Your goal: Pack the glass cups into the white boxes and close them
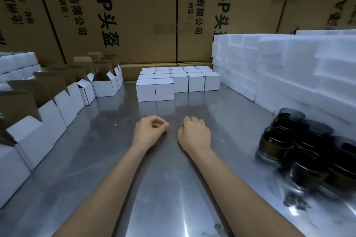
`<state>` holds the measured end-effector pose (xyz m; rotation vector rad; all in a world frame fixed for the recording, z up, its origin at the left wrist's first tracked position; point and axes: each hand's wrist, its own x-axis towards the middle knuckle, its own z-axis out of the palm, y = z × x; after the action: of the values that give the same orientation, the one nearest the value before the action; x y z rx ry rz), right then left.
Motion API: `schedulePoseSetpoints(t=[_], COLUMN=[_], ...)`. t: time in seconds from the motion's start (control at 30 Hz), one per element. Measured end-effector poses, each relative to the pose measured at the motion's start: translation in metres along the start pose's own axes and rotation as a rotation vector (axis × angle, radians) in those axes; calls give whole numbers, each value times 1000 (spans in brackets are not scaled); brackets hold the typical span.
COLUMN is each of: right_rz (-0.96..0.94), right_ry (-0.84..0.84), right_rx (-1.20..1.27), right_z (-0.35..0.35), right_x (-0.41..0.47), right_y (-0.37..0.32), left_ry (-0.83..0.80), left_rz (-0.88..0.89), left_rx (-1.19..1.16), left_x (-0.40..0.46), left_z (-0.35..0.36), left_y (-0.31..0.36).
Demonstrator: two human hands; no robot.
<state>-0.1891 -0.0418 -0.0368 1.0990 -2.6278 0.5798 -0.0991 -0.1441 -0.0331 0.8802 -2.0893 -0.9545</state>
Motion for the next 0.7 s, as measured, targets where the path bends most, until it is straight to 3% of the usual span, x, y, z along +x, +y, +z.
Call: schedulePoseSetpoints(t=[0.13,0.33,0.57,0.7], right_rz=[66,371,688,665], right_ry=[-37,172,-183,-179], right_rx=[-113,-194,-156,-112], right_z=[-27,-95,-127,-110], right_x=[-32,-42,-20,-13], right_y=[12,63,128,132], left_ry=[-25,-28,-28,-19], left_rz=[13,32,25,8], left_rx=[-20,-32,-32,-36], left_x=[-24,-35,-34,-32], left_z=[-11,-14,-14,-14], left_y=[3,6,6,6])
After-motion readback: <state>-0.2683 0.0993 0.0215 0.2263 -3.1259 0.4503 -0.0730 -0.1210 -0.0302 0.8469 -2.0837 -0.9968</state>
